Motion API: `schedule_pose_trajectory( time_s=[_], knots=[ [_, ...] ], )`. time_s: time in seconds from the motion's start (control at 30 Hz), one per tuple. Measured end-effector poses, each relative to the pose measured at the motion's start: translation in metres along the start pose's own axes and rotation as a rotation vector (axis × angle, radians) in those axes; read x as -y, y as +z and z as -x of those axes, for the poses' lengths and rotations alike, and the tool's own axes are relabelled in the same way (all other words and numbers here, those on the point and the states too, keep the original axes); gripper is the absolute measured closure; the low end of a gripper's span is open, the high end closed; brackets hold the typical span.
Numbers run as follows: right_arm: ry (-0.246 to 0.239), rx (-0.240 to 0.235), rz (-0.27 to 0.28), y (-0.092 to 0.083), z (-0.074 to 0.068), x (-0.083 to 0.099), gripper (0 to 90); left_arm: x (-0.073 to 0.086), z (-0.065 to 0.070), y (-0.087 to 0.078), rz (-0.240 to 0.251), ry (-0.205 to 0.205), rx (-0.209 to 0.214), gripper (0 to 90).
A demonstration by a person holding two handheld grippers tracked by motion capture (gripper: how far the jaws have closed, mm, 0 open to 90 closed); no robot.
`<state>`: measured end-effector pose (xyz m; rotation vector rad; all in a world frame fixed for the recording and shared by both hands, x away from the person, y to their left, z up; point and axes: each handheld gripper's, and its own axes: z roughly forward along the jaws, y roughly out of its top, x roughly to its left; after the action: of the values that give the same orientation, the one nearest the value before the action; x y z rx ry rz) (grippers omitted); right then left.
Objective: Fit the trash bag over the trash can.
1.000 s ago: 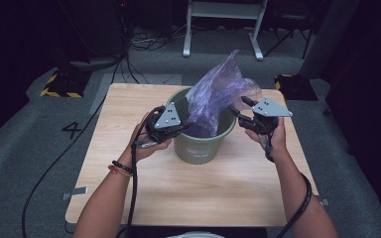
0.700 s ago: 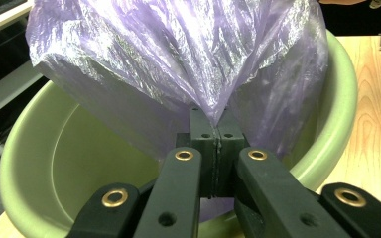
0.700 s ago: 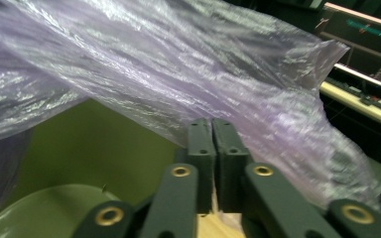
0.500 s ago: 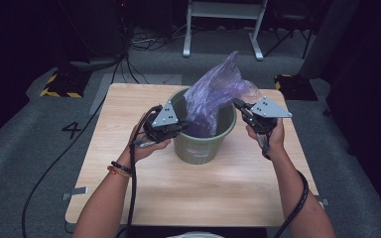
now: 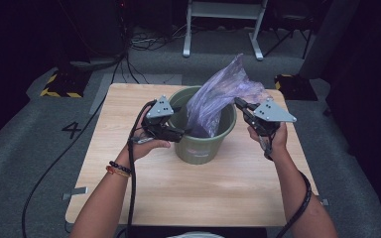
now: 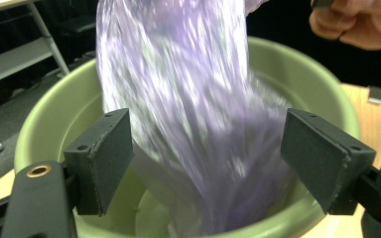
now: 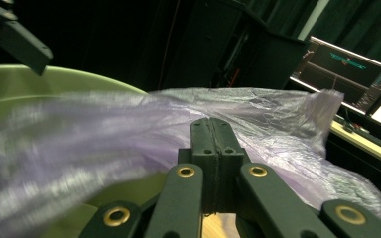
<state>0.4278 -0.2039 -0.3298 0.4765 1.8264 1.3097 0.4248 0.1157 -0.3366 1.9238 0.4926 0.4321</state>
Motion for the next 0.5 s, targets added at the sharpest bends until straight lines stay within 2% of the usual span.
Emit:
schedule_pose_trajectory(
  time_s=[0.13, 0.33, 0.4, 0.5],
  knots=[
    [-0.021, -0.019, 0.014, -0.001, -0.006, -0.004, 90.0, -0.010, 0.004, 0.005, 0.003, 0.007, 0.004, 20.2],
    [-0.101, -0.048, 0.040, -0.007, -0.022, -0.013, 90.0, -0.023, 0.015, 0.020, -0.003, 0.024, 0.032, 20.1],
    [-0.125, -0.060, 0.052, -0.009, -0.028, -0.016, 90.0, -0.026, 0.018, 0.024, -0.015, 0.032, 0.019, 20.1],
    [-0.153, -0.083, 0.067, -0.013, -0.036, -0.021, 90.0, -0.029, 0.020, 0.029, -0.037, 0.053, -0.027, 22.0]
  ],
)
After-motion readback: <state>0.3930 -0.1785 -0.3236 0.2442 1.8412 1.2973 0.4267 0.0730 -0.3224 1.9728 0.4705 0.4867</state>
